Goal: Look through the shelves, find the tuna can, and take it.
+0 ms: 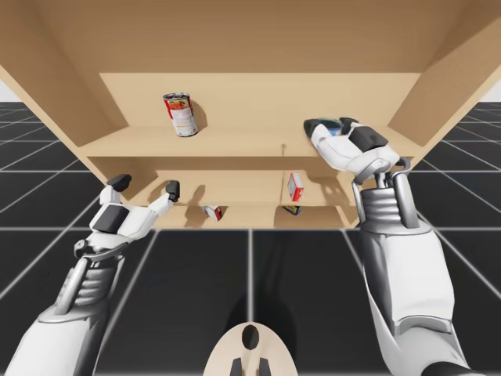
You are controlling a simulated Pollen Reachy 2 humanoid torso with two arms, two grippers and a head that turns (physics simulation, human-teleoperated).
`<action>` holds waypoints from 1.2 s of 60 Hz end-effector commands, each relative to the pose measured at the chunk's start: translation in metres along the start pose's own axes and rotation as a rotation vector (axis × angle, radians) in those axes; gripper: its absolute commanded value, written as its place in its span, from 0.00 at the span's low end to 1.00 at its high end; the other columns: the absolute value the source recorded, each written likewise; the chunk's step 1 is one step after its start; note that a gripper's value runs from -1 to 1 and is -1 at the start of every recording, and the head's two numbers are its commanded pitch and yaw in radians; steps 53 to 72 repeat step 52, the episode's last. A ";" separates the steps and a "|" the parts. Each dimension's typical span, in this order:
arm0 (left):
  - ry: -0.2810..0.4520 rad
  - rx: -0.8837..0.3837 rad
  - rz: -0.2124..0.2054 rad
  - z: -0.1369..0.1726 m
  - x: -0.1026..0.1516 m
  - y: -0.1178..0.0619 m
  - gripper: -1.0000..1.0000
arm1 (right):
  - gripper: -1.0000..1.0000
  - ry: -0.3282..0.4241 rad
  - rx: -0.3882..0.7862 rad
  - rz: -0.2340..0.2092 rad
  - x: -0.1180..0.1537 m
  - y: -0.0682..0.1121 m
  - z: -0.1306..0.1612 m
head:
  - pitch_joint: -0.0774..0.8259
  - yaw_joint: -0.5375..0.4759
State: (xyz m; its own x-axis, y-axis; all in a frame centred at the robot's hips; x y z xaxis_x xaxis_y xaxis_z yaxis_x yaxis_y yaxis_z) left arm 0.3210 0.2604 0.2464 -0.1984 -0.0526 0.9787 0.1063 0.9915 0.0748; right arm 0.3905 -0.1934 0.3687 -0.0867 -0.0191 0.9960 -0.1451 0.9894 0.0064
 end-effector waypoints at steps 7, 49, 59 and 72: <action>-0.001 0.003 0.001 0.000 0.000 0.000 0.00 | 1.00 0.102 -0.003 -0.011 -0.012 -0.009 -0.010 | 0.33 0.26; -0.005 0.007 0.000 0.000 0.000 0.000 0.00 | 1.00 -0.197 0.003 0.078 0.032 0.011 0.120 | 0.33 0.26; -0.005 0.007 -0.001 0.000 0.000 0.000 0.00 | 1.00 -0.220 0.006 0.078 0.030 0.013 0.136 | 0.33 0.26; -0.005 0.007 -0.001 0.000 0.000 0.000 0.00 | 1.00 -0.220 0.006 0.078 0.030 0.013 0.136 | 0.33 0.26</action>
